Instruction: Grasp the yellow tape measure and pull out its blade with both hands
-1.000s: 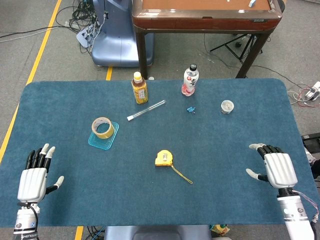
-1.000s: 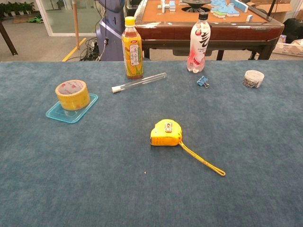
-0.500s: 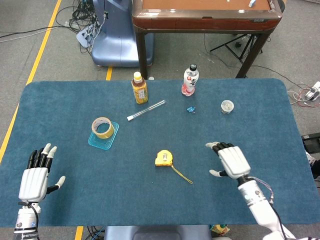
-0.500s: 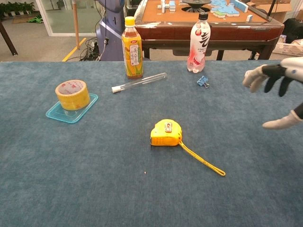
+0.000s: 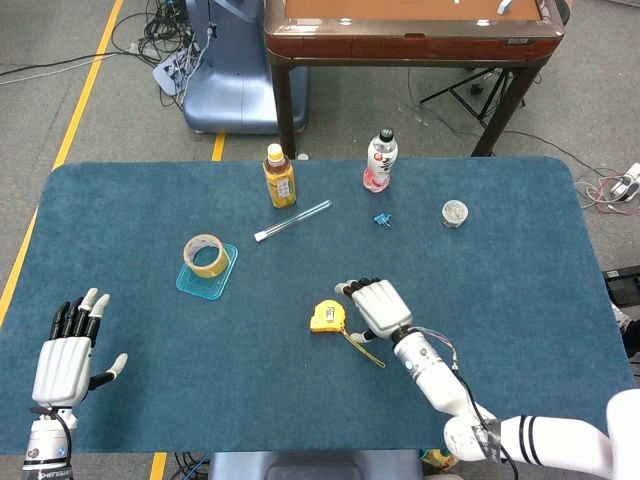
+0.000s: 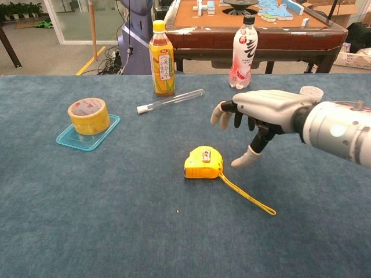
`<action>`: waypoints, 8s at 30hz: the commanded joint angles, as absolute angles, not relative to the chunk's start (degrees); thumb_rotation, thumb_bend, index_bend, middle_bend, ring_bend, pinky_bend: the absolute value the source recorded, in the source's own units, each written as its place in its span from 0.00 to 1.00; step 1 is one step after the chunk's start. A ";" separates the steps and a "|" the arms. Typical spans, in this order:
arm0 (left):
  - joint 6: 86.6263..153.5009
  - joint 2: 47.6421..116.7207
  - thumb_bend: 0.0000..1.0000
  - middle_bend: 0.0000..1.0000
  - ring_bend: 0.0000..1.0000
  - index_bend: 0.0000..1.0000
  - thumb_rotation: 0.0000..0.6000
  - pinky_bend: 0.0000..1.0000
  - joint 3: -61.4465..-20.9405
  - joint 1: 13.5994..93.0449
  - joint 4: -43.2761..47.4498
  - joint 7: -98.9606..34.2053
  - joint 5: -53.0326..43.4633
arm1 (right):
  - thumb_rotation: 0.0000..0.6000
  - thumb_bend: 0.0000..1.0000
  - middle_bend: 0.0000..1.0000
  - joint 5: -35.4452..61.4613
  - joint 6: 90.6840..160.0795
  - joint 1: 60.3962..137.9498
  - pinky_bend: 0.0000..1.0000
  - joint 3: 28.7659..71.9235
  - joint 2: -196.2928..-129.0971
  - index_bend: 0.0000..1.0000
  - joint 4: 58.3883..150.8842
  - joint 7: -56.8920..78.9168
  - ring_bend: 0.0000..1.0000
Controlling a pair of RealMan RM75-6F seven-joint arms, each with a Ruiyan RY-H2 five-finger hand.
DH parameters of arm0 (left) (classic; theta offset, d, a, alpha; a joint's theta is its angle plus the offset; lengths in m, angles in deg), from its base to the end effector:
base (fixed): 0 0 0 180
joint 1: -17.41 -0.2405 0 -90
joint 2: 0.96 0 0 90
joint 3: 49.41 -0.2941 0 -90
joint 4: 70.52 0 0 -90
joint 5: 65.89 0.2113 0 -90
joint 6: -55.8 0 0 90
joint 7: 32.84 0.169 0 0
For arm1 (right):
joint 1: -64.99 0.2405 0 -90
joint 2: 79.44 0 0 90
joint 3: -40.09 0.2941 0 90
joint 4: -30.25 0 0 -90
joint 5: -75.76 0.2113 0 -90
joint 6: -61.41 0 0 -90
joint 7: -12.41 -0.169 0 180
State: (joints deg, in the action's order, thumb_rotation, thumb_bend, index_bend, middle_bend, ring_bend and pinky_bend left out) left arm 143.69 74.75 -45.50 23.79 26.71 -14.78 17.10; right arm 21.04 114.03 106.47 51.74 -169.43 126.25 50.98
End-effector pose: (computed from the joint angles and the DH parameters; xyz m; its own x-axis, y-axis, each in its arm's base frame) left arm -0.3070 0.2176 0.1113 0.4166 -0.0410 0.9082 0.9091 0.0164 -0.4163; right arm -0.1396 -0.3531 -0.0510 0.5254 -0.3396 0.7801 -0.8236 -0.4331 0.3662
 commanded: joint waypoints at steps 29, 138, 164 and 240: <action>142.96 74.96 0.21 0.00 0.00 0.05 1.00 0.00 -44.90 23.58 25.69 -16.97 16.10 | 1.00 0.43 0.38 34.18 111.45 118.26 0.35 49.29 -179.24 0.37 113.38 54.57 0.29; 129.74 92.93 0.21 0.00 0.00 0.00 1.00 0.00 -32.74 44.50 29.36 -25.05 -4.15 | 1.00 0.77 0.72 38.30 130.98 126.01 0.40 62.90 -189.71 0.70 122.45 55.05 0.65; 130.45 91.52 0.21 0.00 0.00 0.00 1.00 0.00 -31.15 44.22 29.73 -24.44 -6.91 | 1.00 0.77 0.72 38.94 130.91 125.09 0.40 62.23 -187.96 0.71 124.73 55.38 0.66; 126.37 84.30 0.40 0.03 0.00 0.53 1.00 0.00 -32.82 40.04 26.08 -41.35 -2.29 | 1.00 0.77 0.73 38.27 124.33 118.13 0.40 54.96 -169.84 0.73 133.05 47.53 0.67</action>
State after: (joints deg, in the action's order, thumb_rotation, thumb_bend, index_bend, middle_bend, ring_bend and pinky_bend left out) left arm 126.81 84.63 -32.83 40.28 26.76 -40.27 -2.52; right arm 38.95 124.82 118.94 55.59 -170.82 132.52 48.49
